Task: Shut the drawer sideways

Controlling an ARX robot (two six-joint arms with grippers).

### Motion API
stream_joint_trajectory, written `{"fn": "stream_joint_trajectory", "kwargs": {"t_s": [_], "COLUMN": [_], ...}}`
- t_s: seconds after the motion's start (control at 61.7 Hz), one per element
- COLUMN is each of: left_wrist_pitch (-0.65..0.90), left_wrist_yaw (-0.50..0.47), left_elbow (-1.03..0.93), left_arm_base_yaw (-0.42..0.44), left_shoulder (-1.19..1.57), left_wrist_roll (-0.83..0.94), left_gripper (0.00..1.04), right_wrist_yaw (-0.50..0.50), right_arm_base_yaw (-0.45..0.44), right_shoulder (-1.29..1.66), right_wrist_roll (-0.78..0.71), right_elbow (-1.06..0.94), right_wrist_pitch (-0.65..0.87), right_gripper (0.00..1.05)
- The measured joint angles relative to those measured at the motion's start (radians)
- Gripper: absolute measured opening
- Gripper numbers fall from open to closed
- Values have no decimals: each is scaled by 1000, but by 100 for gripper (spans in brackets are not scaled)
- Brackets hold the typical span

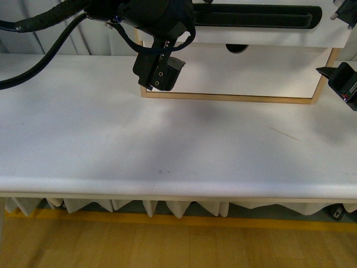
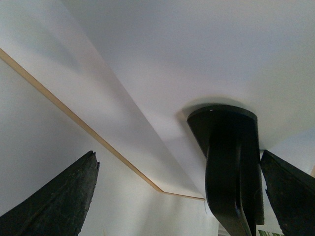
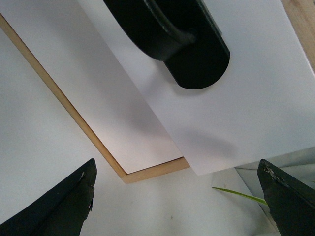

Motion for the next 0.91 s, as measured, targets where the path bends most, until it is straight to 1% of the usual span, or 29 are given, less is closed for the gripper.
{"fn": "stream_joint_trajectory", "kwargs": {"t_s": [0.405,0.908], "left_wrist_pitch": [-31,-64], "left_wrist_yaw": [2,2], "left_elbow": [79,128], "left_arm_base_yaw": [9,12], "left_shoulder": [49,75], "left_wrist_roll": [1,2], "left_gripper": [99,99], "right_wrist_yaw": [2,8], "right_arm_base_yaw": [-10,-14], "right_shoulder": [74,128], "right_wrist_roll": [2,8], "right_elbow": [68,148], "right_wrist_pitch": [7,-14], "right_gripper": [96,96]}}
